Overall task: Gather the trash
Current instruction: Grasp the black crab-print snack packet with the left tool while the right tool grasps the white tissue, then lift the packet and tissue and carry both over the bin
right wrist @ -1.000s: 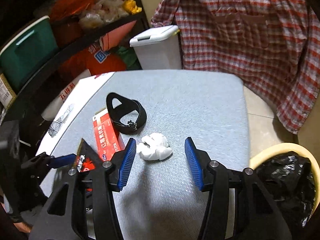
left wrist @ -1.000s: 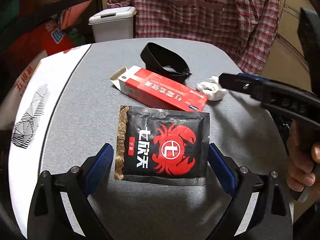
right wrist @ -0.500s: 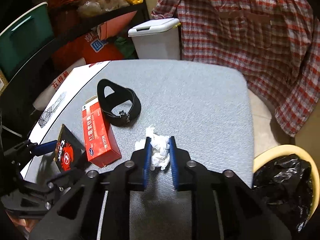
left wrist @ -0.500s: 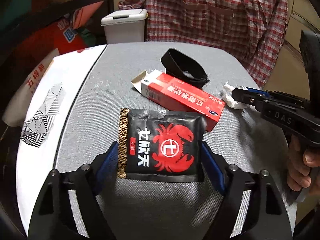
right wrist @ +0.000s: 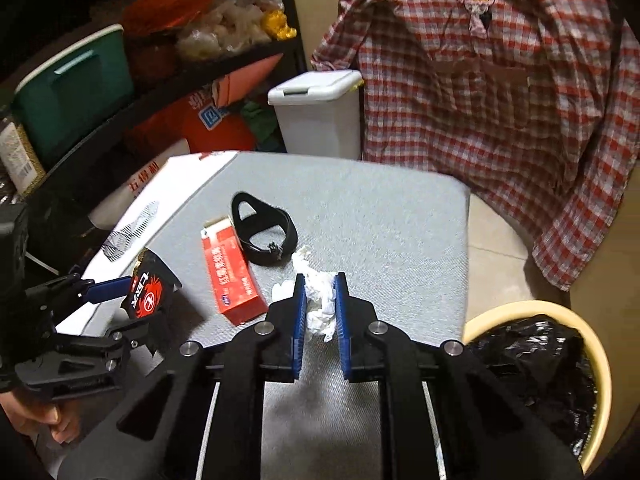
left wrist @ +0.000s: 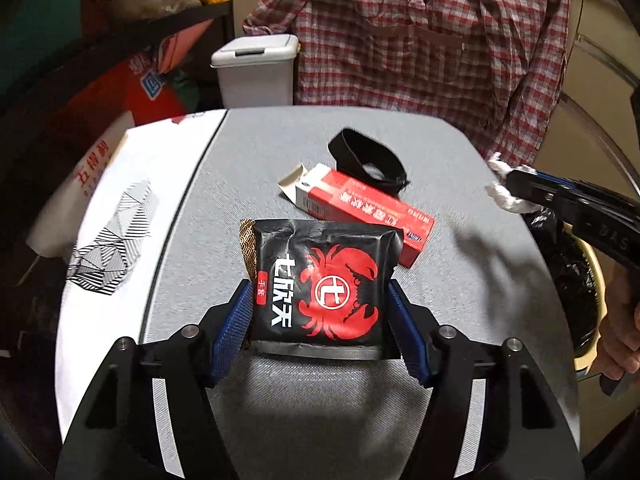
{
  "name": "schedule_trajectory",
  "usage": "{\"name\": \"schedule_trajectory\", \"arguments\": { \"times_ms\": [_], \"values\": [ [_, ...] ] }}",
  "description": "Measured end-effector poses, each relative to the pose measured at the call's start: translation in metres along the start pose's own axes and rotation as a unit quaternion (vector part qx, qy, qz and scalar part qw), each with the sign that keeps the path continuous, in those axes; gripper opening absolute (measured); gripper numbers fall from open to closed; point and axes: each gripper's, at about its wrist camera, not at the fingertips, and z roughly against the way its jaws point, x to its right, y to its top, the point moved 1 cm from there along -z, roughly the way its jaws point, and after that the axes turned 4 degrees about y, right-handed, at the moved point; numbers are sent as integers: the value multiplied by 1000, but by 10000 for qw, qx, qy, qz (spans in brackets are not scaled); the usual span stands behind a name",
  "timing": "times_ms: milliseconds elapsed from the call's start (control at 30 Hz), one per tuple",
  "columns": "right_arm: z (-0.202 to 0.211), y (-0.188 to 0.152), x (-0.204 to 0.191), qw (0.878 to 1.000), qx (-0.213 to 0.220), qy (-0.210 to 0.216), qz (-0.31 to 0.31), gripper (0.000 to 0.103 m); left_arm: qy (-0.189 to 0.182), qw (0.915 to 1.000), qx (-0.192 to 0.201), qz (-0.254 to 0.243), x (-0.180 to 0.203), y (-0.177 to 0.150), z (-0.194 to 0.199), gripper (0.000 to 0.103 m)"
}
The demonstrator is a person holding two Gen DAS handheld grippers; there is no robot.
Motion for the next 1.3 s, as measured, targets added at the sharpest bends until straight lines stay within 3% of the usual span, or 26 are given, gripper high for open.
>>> {"name": "schedule_trajectory", "arguments": {
  "times_ms": [400, 767, 1300],
  "values": [
    [110, 0, -18, 9972, 725, -191, 62, 14, -127, 9985, 501, 192, 7, 3, 66, 65],
    [181, -39, -12, 9917, 1096, -615, -274, 14, -249, 9950, 896, 376, 13, 4, 117, 65],
    [224, -65, 35, 9820, 1361, -1125, -678, 14, -219, 9919, 1228, 230, 45, 4, 142, 66]
  ]
}}
